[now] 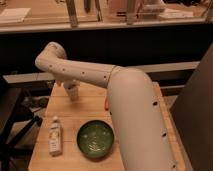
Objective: Place the eraser in the ceramic cup
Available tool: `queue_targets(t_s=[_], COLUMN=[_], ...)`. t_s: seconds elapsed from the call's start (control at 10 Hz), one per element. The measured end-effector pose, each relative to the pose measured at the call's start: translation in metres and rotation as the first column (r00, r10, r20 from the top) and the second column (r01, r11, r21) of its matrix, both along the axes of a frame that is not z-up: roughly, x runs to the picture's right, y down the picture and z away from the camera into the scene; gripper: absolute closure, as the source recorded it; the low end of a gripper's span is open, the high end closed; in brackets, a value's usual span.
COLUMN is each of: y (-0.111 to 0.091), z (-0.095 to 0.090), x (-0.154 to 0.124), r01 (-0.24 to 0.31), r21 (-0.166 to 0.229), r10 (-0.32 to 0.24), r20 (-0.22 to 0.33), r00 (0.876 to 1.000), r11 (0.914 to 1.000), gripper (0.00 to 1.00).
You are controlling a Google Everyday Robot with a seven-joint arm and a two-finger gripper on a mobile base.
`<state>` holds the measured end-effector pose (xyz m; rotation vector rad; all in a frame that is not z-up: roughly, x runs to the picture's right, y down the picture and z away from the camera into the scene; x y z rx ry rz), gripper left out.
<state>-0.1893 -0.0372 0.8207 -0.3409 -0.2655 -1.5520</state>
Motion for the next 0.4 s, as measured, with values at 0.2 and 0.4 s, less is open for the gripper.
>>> queue_targets(t_s=[0.2, 0.4], y=[0.0098, 0.0067], z=[0.0119, 0.0106], x=[0.0043, 0.0049], r01=[0.013, 0.004], r21=[0.003, 0.015], r10=[-0.013, -0.004], r20=[0.001, -0.003], r00=[1.0, 1.0], r11=[0.9999, 0.9999], gripper=[0.72, 0.91])
